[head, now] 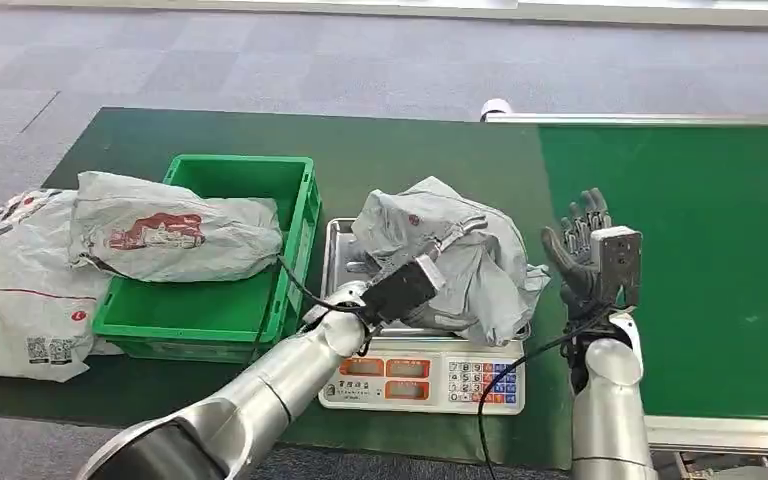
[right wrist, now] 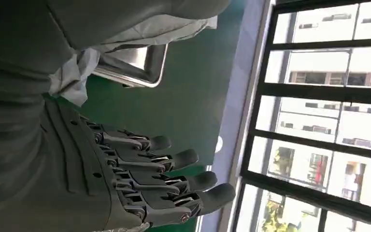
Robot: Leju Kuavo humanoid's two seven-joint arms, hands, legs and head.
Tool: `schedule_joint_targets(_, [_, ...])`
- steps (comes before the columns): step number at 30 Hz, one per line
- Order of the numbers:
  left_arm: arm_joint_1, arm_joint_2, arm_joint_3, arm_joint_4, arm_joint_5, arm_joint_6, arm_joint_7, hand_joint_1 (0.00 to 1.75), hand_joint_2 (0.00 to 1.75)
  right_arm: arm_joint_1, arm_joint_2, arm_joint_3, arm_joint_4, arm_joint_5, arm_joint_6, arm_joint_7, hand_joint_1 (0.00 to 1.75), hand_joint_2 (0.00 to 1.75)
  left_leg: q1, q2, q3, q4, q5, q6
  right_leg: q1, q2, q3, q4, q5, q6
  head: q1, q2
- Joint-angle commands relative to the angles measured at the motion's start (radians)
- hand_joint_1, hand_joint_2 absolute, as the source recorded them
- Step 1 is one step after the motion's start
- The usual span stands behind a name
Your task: Moved the parcel from conveyor to table for the left to box.
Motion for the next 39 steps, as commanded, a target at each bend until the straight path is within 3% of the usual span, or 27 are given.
schedule_joint_targets(1, [-0.085, 0.013, -0.526, 0.093, -0.214, 0.200, 0.254, 0.00, 1.75, -0.064, 0.011, -0.073, 0.046, -0.033, 0.018, -0.011, 0.00, 1.75, 0.000, 0.000, 0.002, 0.000, -0.001, 0.000, 0.000, -0.001, 0.002, -0.001, -0.001, -0.001, 0.000, 0.000])
schedule_joint_targets(13, [-0.089, 0.013, -0.530, 0.098, -0.209, 0.200, 0.254, 0.00, 1.75, -0.071, 0.010, -0.071, 0.063, -0.035, 0.014, -0.011, 0.00, 1.75, 0.000, 0.001, 0.001, 0.000, -0.001, 0.000, 0.001, 0.000, 0.001, -0.001, 0.000, -0.001, 0.000, 0.000])
schedule_joint_targets(18, [-0.106, 0.013, -0.637, 0.109, -0.276, 0.160, 0.288, 0.00, 1.75, -0.071, -0.001, -0.019, 0.092, -0.040, 0.037, -0.018, 0.00, 1.75, 0.001, 0.002, 0.002, 0.000, -0.001, 0.000, 0.001, 0.001, 0.002, -0.001, 0.000, -0.001, 0.000, 0.000])
schedule_joint_targets(20, [-0.127, 0.013, -0.662, 0.137, -0.336, 0.176, 0.486, 0.00, 1.75, -0.064, -0.046, 0.061, 0.137, -0.082, 0.072, -0.033, 0.00, 1.75, 0.000, 0.003, 0.004, -0.001, -0.001, 0.000, 0.001, 0.002, 0.004, -0.002, 0.000, -0.001, 0.000, 0.000])
schedule_joint_targets(21, [-0.142, 0.013, -0.650, 0.163, -0.346, 0.171, 0.515, 0.00, 1.75, -0.069, -0.061, 0.091, 0.174, -0.108, 0.056, -0.051, 0.00, 1.75, 0.001, 0.004, 0.006, -0.002, -0.002, 0.001, 0.001, 0.002, 0.006, -0.003, 0.000, -0.002, 0.000, 0.000])
schedule_joint_targets(39, [-0.145, 0.013, -0.619, 0.198, -0.362, 0.141, 0.520, 0.00, 1.75, -0.095, -0.089, 0.158, 0.232, -0.159, 0.061, -0.057, 0.00, 1.75, 0.000, 0.005, 0.005, -0.001, 0.000, 0.000, 0.001, 0.003, 0.004, -0.001, 0.002, -0.002, 0.000, 0.000])
